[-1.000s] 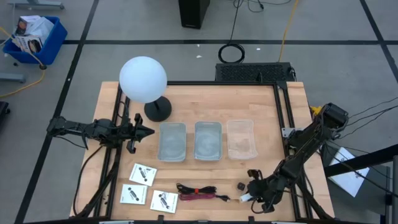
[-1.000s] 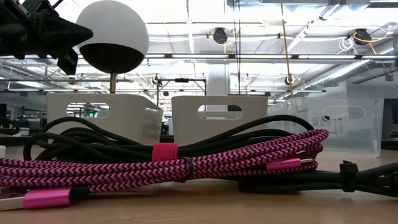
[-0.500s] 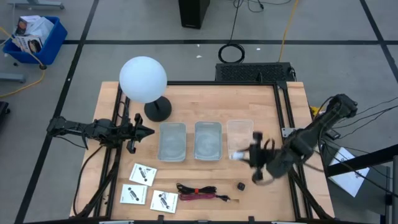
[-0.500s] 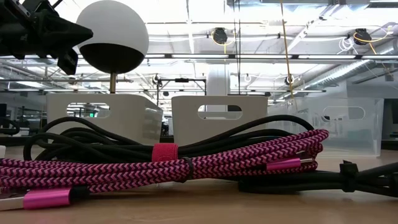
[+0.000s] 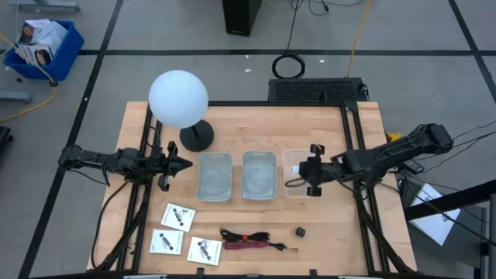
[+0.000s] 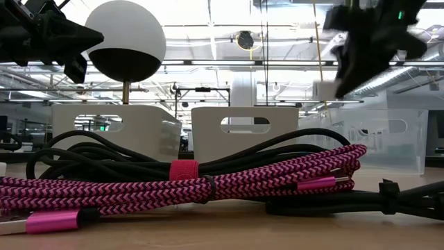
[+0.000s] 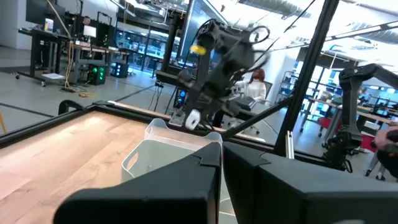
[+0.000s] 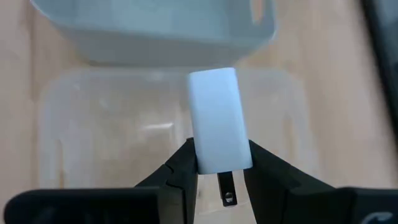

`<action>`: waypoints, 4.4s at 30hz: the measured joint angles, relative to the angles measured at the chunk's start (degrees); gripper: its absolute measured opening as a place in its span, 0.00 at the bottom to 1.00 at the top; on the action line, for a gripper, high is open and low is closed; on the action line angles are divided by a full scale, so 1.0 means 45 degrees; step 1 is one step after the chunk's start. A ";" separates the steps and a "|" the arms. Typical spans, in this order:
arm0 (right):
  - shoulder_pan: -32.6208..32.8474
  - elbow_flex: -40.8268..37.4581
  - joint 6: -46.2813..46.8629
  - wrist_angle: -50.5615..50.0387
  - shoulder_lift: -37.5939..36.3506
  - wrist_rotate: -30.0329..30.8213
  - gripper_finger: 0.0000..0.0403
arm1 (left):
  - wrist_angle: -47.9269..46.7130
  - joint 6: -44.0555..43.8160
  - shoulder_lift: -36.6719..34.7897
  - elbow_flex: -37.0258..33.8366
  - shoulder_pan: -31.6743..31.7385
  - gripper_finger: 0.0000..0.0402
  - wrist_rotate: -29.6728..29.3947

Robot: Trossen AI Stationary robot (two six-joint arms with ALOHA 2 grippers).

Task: Pick and place items into bin
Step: Put the white charger adapter into the transparent bin, then put the black charger adapter into the transparent bin

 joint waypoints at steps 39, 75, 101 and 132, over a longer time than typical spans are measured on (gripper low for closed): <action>-0.1980 -0.2237 -0.0786 0.3471 0.1778 -0.3198 0.36 | 0.0000 -0.0019 0.0000 0.0000 0.0000 0.05 -0.0010; 0.3345 -0.1271 -0.1220 0.5433 -0.1375 -0.3605 0.43 | -0.0005 -0.0074 0.0004 0.0000 -0.0005 0.05 0.0005; 0.6199 -0.1271 -0.1535 0.8434 0.2482 -0.2869 0.73 | -0.0279 -0.0437 0.0000 0.0000 0.0000 0.05 0.0005; 0.5777 -0.1855 -0.0304 0.8496 0.4430 -0.3544 0.71 | -0.0303 -0.0695 0.0004 0.0000 -0.0003 0.05 0.0000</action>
